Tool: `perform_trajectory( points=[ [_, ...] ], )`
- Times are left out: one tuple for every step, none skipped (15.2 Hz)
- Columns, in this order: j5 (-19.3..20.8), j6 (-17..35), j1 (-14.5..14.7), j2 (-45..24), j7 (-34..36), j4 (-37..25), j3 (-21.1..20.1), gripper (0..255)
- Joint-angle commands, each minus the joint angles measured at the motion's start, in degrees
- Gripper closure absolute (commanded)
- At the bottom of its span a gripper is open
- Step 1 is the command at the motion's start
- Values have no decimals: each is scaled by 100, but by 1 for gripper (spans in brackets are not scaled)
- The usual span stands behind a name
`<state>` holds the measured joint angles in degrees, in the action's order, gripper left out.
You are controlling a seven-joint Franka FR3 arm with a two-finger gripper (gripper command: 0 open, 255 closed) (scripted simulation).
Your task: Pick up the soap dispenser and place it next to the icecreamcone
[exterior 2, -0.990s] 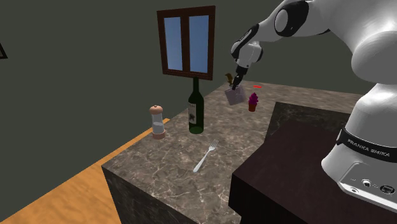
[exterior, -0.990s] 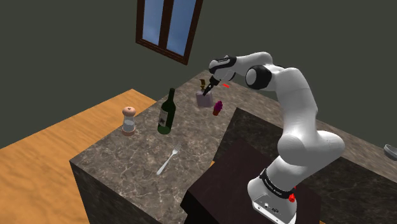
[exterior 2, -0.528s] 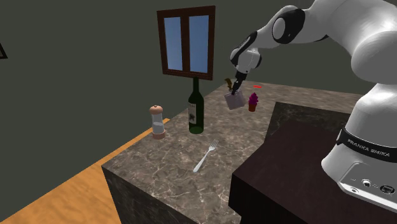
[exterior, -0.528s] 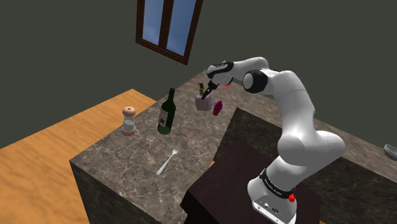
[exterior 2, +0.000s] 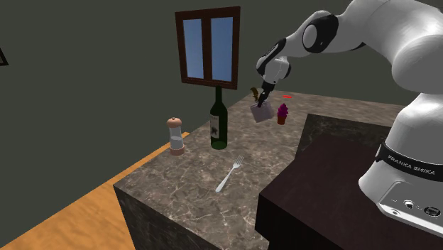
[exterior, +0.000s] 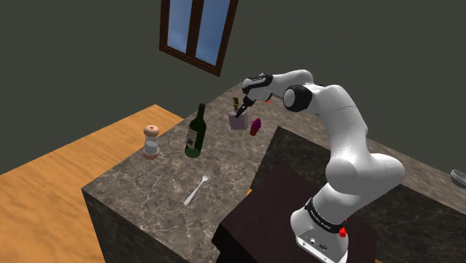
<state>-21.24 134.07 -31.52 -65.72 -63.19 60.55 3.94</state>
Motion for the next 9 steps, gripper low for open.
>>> perform_trajectory(
  points=[
    [1,18,-8,-29,-10,46,6,255],
    [1,18,-8,-29,-11,46,6,255],
    [7,-8,-4,-74,8,-28,8,0],
    [-2,43,9,-36,-1,59,3,0],
    [-5,62,14,-21,-4,93,1,0],
    [-4,60,17,-32,2,80,1,0],
    [-4,62,18,-28,2,86,1,0],
    [1,18,-8,-29,-11,46,6,0],
    [-4,1,-15,188,-35,252,17,0]
  ],
)
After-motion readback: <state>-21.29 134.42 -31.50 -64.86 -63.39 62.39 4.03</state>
